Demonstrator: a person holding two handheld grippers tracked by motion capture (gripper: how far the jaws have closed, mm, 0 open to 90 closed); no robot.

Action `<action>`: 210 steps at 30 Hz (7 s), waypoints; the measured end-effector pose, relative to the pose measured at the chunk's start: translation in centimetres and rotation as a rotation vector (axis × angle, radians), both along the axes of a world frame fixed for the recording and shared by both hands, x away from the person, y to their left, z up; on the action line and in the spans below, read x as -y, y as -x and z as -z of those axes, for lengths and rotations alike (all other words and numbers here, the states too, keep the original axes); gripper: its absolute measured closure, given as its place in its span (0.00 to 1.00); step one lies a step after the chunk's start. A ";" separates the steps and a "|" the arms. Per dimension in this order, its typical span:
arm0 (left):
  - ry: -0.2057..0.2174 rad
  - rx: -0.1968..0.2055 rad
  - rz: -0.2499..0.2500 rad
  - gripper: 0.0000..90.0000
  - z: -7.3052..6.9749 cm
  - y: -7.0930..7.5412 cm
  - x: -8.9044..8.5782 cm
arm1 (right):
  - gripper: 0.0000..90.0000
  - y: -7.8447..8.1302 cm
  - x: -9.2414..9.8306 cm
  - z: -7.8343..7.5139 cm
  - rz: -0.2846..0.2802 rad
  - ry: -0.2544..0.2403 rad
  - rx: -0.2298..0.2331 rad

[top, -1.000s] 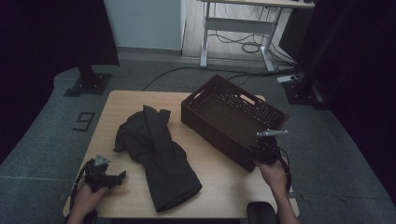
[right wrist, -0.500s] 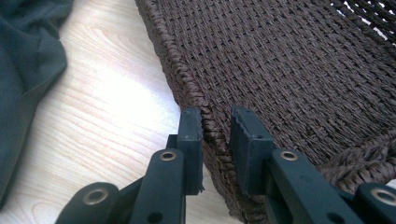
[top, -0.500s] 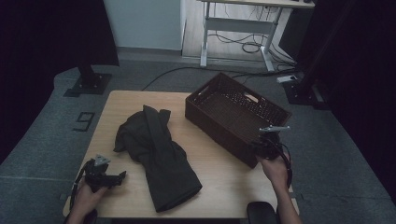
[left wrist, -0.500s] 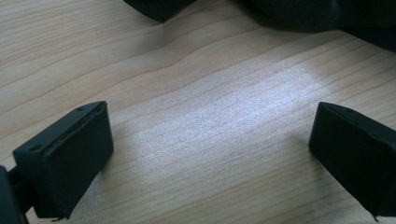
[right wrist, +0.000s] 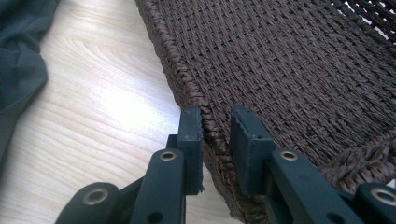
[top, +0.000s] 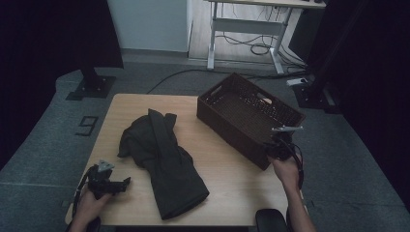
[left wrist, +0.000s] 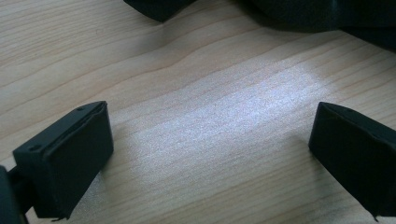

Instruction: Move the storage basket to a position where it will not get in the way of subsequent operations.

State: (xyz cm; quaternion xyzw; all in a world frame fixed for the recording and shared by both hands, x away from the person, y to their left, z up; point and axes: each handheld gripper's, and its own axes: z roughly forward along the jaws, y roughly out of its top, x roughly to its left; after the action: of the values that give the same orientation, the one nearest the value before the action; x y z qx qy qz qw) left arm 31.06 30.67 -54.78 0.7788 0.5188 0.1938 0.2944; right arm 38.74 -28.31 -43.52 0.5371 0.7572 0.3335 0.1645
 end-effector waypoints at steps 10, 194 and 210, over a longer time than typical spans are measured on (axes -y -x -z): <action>0.000 0.000 0.000 0.00 0.0 0.0 0.0 | 0.82 -1.3 0.8 0.0 0.023 -0.006 -0.006; 0.000 -0.001 0.000 0.00 0.0 0.0 0.0 | 0.00 2.0 -3.3 0.2 -0.117 -0.056 0.230; -0.001 -0.002 0.000 0.00 0.0 0.0 0.0 | 0.00 3.6 -3.7 4.0 -0.115 -0.068 0.174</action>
State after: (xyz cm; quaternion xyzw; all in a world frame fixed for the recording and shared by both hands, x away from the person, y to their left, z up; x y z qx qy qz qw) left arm 31.06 30.67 -54.76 0.7791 0.5190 0.1932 0.2937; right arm 35.15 -24.63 -47.52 0.4673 0.7577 0.4132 0.1918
